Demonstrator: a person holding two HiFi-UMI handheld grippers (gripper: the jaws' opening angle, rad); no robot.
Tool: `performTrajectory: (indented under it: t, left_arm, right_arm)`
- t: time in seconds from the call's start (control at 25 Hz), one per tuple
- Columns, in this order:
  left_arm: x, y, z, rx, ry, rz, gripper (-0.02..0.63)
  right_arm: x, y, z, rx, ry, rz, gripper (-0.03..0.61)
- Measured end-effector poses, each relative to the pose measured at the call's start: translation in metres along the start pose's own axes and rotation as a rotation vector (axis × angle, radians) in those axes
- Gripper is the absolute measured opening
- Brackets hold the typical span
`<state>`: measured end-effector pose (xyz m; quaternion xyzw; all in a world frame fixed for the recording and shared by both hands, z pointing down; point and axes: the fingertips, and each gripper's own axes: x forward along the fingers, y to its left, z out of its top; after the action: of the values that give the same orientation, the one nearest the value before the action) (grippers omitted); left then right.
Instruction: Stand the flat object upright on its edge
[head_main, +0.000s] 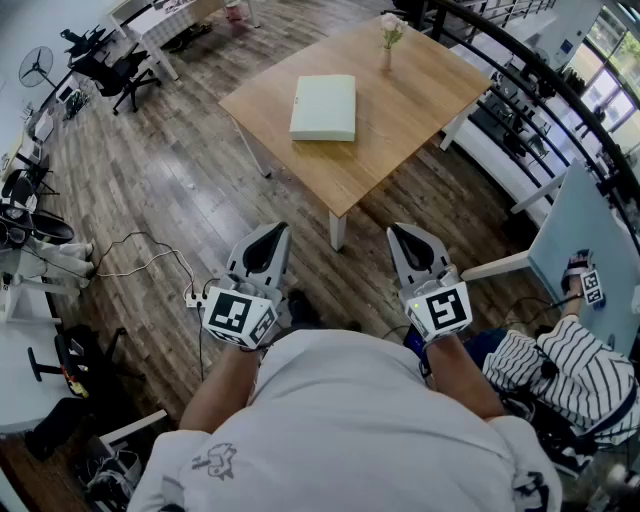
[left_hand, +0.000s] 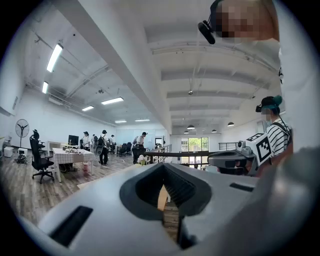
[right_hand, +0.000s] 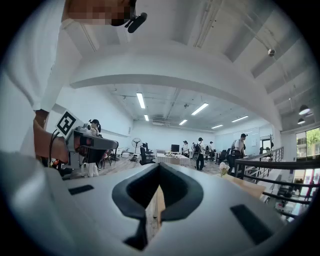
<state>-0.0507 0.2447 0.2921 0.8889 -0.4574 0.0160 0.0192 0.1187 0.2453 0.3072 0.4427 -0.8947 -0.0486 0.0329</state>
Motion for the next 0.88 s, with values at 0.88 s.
performTrajectory:
  t: [0.88]
  left_arm:
    - [0.025, 0.072, -0.016, -0.014, -0.005, -0.015, 0.033]
  right_arm:
    - [0.072, -0.003, -0.014, -0.010, 0.032, -0.032, 0.018]
